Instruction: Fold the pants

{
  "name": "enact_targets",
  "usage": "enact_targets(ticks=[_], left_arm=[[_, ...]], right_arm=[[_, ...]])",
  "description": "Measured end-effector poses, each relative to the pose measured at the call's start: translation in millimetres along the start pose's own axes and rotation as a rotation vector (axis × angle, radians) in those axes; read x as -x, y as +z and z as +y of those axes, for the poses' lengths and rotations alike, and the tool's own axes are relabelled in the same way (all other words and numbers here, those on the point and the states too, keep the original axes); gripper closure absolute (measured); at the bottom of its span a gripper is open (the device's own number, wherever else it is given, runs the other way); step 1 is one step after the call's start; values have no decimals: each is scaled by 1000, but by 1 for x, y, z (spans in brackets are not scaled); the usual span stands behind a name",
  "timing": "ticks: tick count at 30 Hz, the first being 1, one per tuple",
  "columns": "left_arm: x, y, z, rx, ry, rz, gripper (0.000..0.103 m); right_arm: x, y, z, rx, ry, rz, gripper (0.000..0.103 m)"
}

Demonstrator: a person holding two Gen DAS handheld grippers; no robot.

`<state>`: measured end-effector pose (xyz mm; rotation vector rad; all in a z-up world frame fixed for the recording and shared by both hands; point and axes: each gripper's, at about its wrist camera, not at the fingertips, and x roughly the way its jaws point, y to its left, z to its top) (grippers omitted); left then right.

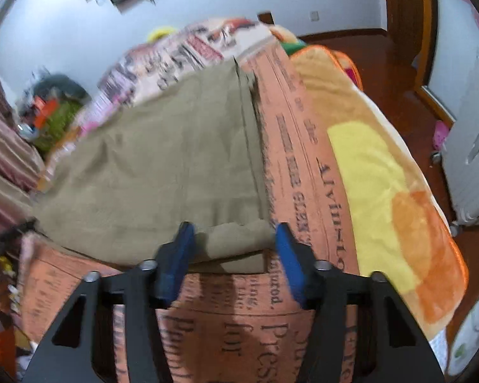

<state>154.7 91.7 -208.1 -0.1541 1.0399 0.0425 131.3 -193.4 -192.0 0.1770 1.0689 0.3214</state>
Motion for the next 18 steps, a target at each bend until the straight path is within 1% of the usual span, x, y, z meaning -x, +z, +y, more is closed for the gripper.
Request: enact_targets(ticks=[1,2,3,9,12,15,18], left_arm=[[2,-1,-2,-13,12,-13,53],[3,-1,-2,-19,20,-21,53],[4,0,-1,-20,21,-23,53],[1,0,13,33,-14,-6,53],[-9,-9,13,31,-2,8,52],[-13,-16,13,18,15,-2,47],[-15,-15,20,41,1,11,38]], right_arm=[[-5,-4,0,12,-13,15,76],[-8,-7,-2,18,-22,23,83],[-10,-10,-3,27,-30,27,84],[-12,-16,0,87,-48,40,87],[-14,-18,1,110,-58,42,87],[-13,-18,0,108,-57,45,87],[-11,-17,1,117,-64,53,87]])
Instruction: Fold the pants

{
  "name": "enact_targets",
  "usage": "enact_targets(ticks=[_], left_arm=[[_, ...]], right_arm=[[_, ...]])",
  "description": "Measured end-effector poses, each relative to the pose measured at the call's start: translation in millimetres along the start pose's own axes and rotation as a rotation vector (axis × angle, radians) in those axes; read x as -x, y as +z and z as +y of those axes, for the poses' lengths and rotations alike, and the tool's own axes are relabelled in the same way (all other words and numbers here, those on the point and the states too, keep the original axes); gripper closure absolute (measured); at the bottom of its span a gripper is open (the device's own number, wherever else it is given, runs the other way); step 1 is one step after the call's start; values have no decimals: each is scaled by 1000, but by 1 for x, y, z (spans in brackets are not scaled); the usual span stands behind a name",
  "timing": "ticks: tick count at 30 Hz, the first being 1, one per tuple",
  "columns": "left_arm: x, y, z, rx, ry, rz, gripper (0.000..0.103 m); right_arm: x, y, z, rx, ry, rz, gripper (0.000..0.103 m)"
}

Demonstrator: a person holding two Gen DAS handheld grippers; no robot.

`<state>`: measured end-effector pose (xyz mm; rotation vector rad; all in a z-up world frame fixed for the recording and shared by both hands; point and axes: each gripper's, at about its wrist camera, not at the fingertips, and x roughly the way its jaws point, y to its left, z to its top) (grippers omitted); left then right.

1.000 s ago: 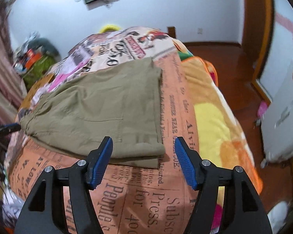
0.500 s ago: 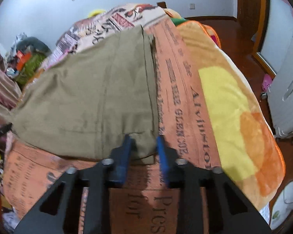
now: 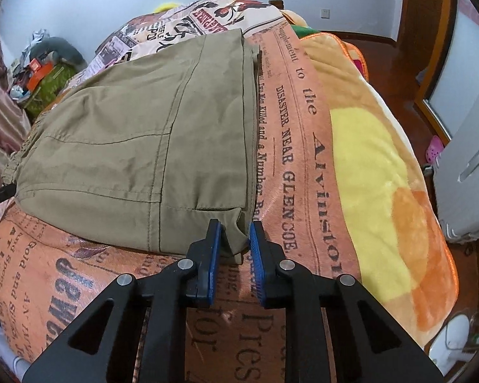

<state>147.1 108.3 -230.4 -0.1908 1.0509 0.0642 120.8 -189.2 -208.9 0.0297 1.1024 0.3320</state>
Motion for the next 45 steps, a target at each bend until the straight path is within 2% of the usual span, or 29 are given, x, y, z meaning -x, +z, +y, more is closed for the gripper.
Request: enact_targets(ticks=[2,3,6,9,11,13,17,23,26,32,37,41,45], left_arm=[[3,2,4,14,9,-4,26],[5,4,5,16,17,-8,24],[15,10,3,9,22,-24,24],[29,18,1,-11,77,-66,24],[37,27,4,-12,83,-90,23],[41,36,7,-1,78,-104,22],[38,63,14,16,103,-118,22],[19,98,22,49,83,-114,21],[3,112,25,63,72,-89,21],[-28,130,29,90,64,-42,21],[-48,137,29,87,63,-12,21],[-62,140,29,97,31,8,21],[-74,140,26,74,60,27,21]], right_arm=[[1,2,0,7,-2,14,86],[3,4,0,10,-2,25,85],[9,12,-4,-11,-9,44,79],[17,21,-7,-17,-13,28,76],[24,28,-7,-16,-16,4,65],[32,37,-6,-9,-12,-38,58],[41,63,2,32,-14,-108,57],[35,103,12,91,-23,-174,56],[25,121,13,121,-38,-190,51],[-5,159,4,114,-31,-186,51],[-40,194,-1,104,-25,-161,51],[-73,216,-1,113,-20,-132,51],[-103,229,-2,102,5,-101,51]])
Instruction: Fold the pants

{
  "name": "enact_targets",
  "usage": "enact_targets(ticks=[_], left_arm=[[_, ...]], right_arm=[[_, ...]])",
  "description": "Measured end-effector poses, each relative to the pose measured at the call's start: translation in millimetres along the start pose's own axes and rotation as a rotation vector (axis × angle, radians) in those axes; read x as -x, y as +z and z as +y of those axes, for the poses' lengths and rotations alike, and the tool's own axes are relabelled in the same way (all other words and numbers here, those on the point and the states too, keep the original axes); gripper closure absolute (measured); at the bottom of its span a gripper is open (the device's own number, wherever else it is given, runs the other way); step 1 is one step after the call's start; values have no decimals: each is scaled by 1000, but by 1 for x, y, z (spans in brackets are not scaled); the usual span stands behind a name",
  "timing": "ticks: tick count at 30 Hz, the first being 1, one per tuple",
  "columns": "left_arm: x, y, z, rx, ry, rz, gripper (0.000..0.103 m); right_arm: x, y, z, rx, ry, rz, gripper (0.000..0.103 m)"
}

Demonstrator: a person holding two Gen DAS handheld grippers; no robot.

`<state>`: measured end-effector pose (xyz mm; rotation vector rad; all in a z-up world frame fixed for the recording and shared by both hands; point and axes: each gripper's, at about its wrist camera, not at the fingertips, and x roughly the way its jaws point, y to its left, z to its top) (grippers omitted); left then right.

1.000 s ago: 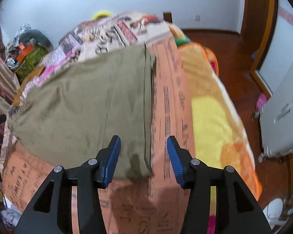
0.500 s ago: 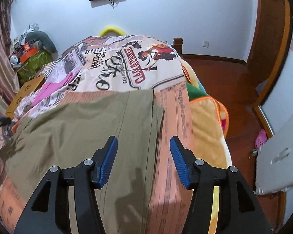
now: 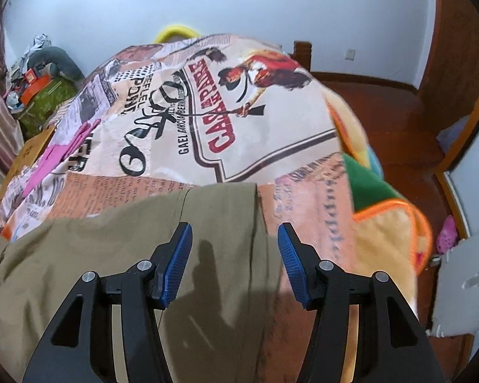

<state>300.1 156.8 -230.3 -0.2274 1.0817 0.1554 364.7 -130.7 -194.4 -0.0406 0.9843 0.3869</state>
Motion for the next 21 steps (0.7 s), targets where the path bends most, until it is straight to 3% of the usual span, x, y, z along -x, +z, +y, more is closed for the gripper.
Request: enact_targets(ticks=[6,9,10,11,18,21], left_arm=[[-16,-7,5,22,0,17,21],[-20,-10,8,41,-4,14,19],[-20,-11,9,48,-7,12,19],[-18,-10,11,54,-3,3,19],[-11,-11,11,69,73,-51,21],[-14,-10,17,104,59,-40,20]], right_arm=[[-32,11,0,-11,22,24,52],[-49,11,4,17,20,91,78],[-52,10,6,35,0,99,92],[-54,9,8,56,-18,107,95],[-59,-1,15,152,-89,112,97],[-62,-3,21,187,-123,127,97]])
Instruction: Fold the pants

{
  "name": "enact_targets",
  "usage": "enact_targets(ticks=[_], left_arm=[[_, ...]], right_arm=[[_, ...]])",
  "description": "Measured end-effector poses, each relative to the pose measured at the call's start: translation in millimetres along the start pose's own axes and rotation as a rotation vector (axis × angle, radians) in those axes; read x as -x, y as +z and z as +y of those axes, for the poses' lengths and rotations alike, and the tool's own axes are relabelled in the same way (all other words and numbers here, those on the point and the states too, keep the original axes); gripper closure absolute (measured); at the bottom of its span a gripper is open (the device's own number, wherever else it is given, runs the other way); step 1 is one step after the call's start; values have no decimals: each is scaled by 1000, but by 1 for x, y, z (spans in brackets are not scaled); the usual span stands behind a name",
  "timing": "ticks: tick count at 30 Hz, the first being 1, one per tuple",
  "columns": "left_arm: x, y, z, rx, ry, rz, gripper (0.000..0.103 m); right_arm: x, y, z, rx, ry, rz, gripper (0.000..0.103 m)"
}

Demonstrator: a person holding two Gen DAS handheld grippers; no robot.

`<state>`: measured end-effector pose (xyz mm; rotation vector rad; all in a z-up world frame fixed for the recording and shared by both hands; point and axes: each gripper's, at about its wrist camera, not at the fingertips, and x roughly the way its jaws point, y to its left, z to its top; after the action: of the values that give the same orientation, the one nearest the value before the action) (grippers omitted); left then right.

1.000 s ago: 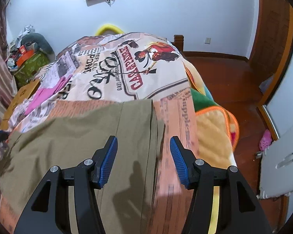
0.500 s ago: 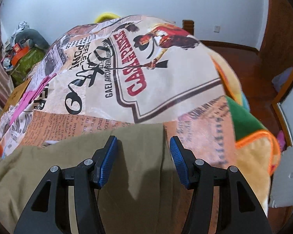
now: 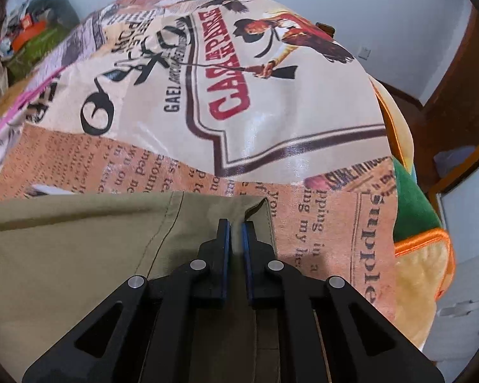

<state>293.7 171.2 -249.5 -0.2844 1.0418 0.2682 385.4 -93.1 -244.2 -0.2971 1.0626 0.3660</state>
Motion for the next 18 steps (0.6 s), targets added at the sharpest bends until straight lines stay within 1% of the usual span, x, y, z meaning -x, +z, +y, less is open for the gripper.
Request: enact_targets(ticks=[3,6,7,8,10,12,13,15,16,17,18], left_arm=[[-7,1,8,39,-45,45,20],[-4,3,11,56,-85,80,20],[0,3,11,57,-92,84,20],[6,4,11,52,-92,74,21],[19,5,8,23,-71,43,21],[34,8,3,-21,-61,0,21],[40,10,0,-38,-63,-18,21],[45,15,-5,-71,-73,-32,21],[45,17,-10,-95,-73,-36,21],[44,19,-17,-133,-69,-36,21],[41,20,-22,-164,-60,-37,21]], right_arm=[[-2,5,3,23,-24,25,97],[4,11,4,41,-38,41,96],[7,13,4,39,-41,45,93],[12,14,2,29,-50,51,92],[29,15,-1,-4,-40,46,92],[50,17,3,-6,2,6,91],[60,18,8,2,22,-14,90],[79,22,23,30,66,-53,77],[88,25,32,46,92,-74,66],[95,27,42,59,116,-97,62],[101,28,52,75,143,-118,62]])
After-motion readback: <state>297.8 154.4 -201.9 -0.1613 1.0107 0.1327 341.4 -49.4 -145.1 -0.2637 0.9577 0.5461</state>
